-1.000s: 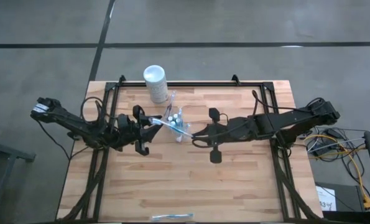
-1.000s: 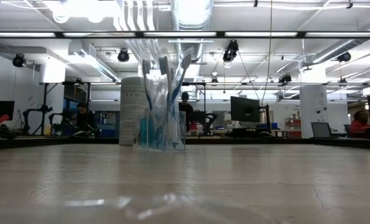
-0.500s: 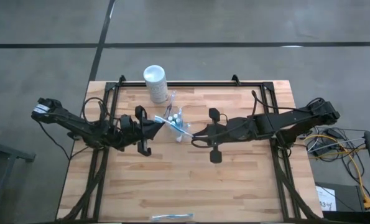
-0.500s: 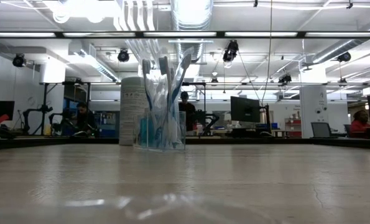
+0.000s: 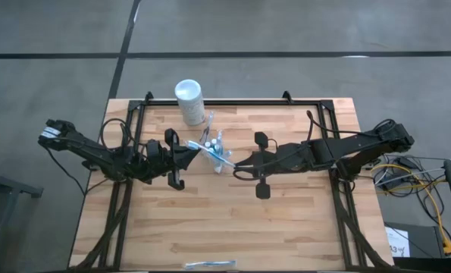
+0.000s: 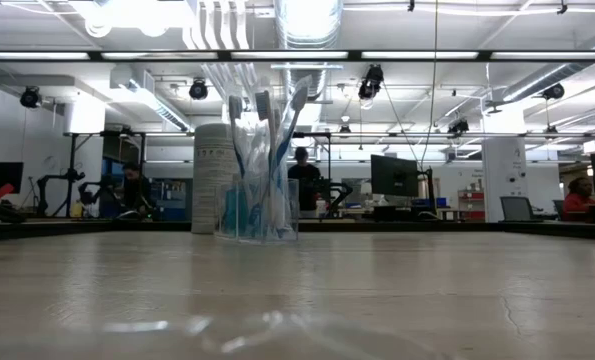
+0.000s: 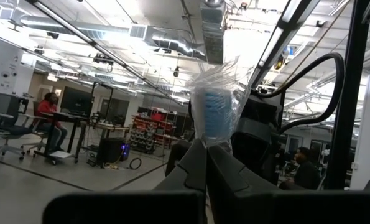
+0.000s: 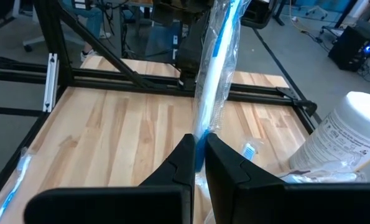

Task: Pick & Place toothbrushing station
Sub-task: Put the blue toothbrush into the right of the transparent organizer

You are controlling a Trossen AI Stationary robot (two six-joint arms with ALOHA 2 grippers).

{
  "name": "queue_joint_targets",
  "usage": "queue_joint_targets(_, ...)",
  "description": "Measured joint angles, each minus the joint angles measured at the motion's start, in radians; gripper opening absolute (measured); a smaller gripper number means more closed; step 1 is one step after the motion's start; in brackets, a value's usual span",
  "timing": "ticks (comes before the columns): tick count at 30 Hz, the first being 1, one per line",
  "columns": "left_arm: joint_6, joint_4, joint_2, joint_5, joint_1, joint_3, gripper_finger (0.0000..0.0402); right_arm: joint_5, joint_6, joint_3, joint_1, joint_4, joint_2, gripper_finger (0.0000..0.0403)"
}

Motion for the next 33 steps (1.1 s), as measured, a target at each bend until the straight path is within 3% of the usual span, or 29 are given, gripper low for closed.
queue_joint_targets(13,-0.003,0.000,0.000,0.000,0.000,-0.005,0.0001,0.000,0.011,0.000,0.001,-0.004,0.000,0.0019)
queue_joint_targets(27,-0.001,0.001,0.000,-0.004,0.002,-0.005,0.0001,-0.005,0.079,0.000,-0.005,-0.021,0.000,0.0102)
queue_joint_targets(33,-0.002,0.001,0.000,-0.002,0.002,-0.005,0.0001,-0.016,0.043,0.000,-0.005,-0.028,0.000,0.0086)
